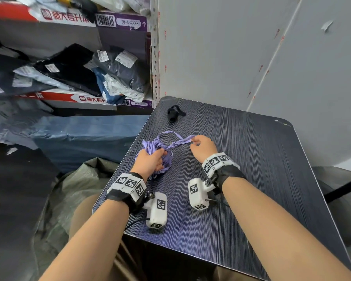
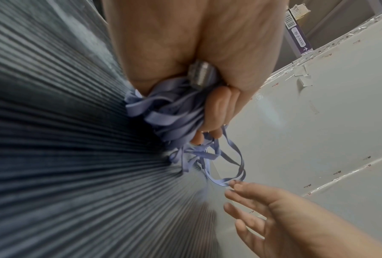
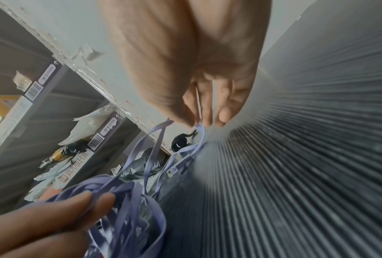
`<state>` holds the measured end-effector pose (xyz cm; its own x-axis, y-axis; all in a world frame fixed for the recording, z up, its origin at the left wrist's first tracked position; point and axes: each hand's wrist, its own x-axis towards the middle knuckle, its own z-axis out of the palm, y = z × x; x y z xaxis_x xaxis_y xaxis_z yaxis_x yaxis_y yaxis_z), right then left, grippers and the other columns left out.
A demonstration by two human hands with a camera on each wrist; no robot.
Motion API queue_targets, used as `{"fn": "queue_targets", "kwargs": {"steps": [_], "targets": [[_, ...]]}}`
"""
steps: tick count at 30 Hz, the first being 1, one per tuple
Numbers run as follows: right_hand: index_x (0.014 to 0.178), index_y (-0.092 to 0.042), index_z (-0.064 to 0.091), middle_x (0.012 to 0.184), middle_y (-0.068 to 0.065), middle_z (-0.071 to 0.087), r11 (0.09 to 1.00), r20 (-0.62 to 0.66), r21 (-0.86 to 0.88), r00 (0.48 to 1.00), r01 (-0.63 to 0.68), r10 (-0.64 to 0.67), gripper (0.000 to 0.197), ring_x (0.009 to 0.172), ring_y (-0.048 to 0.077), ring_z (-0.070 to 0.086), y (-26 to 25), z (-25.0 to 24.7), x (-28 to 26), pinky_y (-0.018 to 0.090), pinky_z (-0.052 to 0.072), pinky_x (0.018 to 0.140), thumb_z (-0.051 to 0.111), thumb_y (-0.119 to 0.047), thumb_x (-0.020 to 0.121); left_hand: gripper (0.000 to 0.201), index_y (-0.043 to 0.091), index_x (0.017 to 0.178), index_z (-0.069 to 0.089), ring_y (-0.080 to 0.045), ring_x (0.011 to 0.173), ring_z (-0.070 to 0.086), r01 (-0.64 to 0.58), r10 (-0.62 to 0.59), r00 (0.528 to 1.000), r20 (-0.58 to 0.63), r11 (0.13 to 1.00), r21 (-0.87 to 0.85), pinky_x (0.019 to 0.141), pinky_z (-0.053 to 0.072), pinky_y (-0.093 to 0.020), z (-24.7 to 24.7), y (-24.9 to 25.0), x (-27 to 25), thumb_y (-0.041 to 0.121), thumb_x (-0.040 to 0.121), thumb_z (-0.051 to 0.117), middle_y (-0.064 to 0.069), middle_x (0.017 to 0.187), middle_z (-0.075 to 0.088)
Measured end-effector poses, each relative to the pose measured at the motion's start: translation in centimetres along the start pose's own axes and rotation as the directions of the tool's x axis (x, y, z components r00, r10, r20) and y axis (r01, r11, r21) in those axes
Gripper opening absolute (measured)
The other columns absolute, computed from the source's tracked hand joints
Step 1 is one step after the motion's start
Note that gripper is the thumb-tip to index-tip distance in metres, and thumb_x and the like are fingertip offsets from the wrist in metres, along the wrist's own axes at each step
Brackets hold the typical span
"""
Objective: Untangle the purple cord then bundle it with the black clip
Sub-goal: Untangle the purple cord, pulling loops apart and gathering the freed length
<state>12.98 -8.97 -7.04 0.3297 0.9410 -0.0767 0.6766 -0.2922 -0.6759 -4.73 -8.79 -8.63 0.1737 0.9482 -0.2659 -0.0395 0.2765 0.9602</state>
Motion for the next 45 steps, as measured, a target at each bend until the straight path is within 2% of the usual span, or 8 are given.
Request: {"fn": "queue_targets", "kwargs": {"steps": [5, 13, 20, 27, 30, 33, 40, 45], "targets": [[0.125, -0.014, 0.045, 0.113, 0.01, 0.052, 0.998, -0.113, 0.052, 0.994, 0.018, -0.012, 0.036, 0.065, 0.017, 0.051, -0.5, -0.2, 0.5, 0.023, 0.036, 0.05, 0.052, -0.008, 0.09, 0.025, 0.005, 0.074, 0.058, -0.003, 0.03, 0.028, 0.002, -0.002, 1.0, -0.006, 1.0, 0.003, 0.041, 0.032, -0.017, 0.0, 0.1, -0.1, 0.008, 0.096, 0.047, 0.01, 0.035, 0.035], [0.104, -0.009, 0.064, 0.104, 0.009, 0.067, 0.998, -0.136, -0.003, 0.989, 0.064, -0.064, 0.018, 0.09, 0.025, 0.063, -0.1, -0.8, 1.0, 0.03, 0.046, 0.072, 0.049, -0.015, 0.095, 0.026, 0.005, 0.073, 0.057, -0.003, 0.03, 0.027, 0.0, 0.0, 1.0, 0.003, 1.0, -0.019, 0.04, 0.03, -0.016, -0.1, 0.1, 0.0, 0.007, 0.096, 0.046, 0.01, 0.036, 0.034], [0.091, -0.018, 0.059, 0.057, -0.007, 0.046, 0.955, -0.417, 0.212, 0.903, 0.21, -0.106, 0.016, 0.039, 0.007, 0.041, -0.8, -3.0, 0.0, 0.023, 0.035, 0.042, 0.045, -0.022, 0.097, 0.024, 0.005, 0.073, 0.058, -0.003, 0.031, 0.029, -0.007, 0.007, 1.0, 0.002, 1.0, -0.019, 0.038, 0.032, -0.014, -0.2, -0.1, 0.1, 0.007, 0.095, 0.047, 0.01, 0.037, 0.036], [0.113, -0.007, 0.061, 0.102, 0.007, 0.067, 0.926, -0.639, 0.238, 0.765, 0.293, -0.077, 0.026, 0.091, 0.023, 0.061, -1.9, -6.3, 0.7, 0.022, 0.042, 0.073, 0.045, -0.019, 0.096, 0.023, 0.006, 0.073, 0.058, -0.003, 0.032, 0.03, -0.006, 0.006, 1.0, -0.015, 1.0, -0.009, 0.039, 0.032, -0.015, -0.3, -0.2, 0.2, 0.006, 0.094, 0.048, 0.01, 0.038, 0.037], [0.146, -0.013, 0.029, 0.122, -0.002, 0.058, 0.979, -0.436, 0.166, 0.899, 0.121, -0.037, 0.048, 0.093, 0.02, 0.06, -2.2, -7.1, 1.0, 0.028, 0.046, 0.079, 0.037, -0.015, 0.098, 0.023, 0.006, 0.074, 0.059, -0.003, 0.032, 0.03, -0.007, 0.007, 1.0, -0.021, 1.0, 0.005, 0.038, 0.036, -0.014, -0.2, -0.4, 0.3, 0.007, 0.094, 0.048, 0.01, 0.038, 0.037], [0.15, -0.028, -0.004, 0.084, 0.001, 0.056, 0.998, -0.084, 0.018, 0.994, -0.068, 0.07, 0.072, 0.058, 0.016, 0.049, -2.4, -6.5, 0.6, 0.032, 0.043, 0.054, 0.039, -0.014, 0.094, 0.023, 0.006, 0.074, 0.06, -0.003, 0.033, 0.031, -0.007, 0.007, 1.0, -0.023, 1.0, 0.013, 0.038, 0.038, -0.014, -0.2, -0.4, 0.3, 0.007, 0.094, 0.048, 0.01, 0.039, 0.037], [0.146, -0.027, 0.026, 0.136, 0.005, 0.047, 0.984, 0.201, -0.048, 0.967, 0.169, -0.156, 0.057, 0.067, 0.015, 0.06, -2.6, -3.0, -1.8, 0.029, 0.05, 0.054, 0.045, -0.012, 0.094, 0.011, 0.003, 0.085, 0.055, -0.004, 0.032, 0.032, -0.02, 0.021, 1.0, -0.018, 0.999, 0.037, 0.037, 0.036, -0.014, -0.2, -0.3, 0.3, 0.008, 0.094, 0.049, 0.008, 0.042, 0.037], [0.132, -0.021, 0.045, 0.127, -0.001, 0.054, 0.95, 0.143, -0.038, 0.943, 0.309, -0.301, 0.042, 0.095, 0.018, 0.059, -2.8, -1.7, -2.3, 0.032, 0.049, 0.084, 0.049, -0.013, 0.092, 0.021, 0.004, 0.076, 0.055, -0.002, 0.029, 0.028, -0.028, 0.027, 0.999, 0.036, 0.999, 0.029, 0.034, 0.026, -0.014, 0.2, 0.7, -0.7, 0.005, 0.095, 0.047, 0.009, 0.033, 0.035]]}}
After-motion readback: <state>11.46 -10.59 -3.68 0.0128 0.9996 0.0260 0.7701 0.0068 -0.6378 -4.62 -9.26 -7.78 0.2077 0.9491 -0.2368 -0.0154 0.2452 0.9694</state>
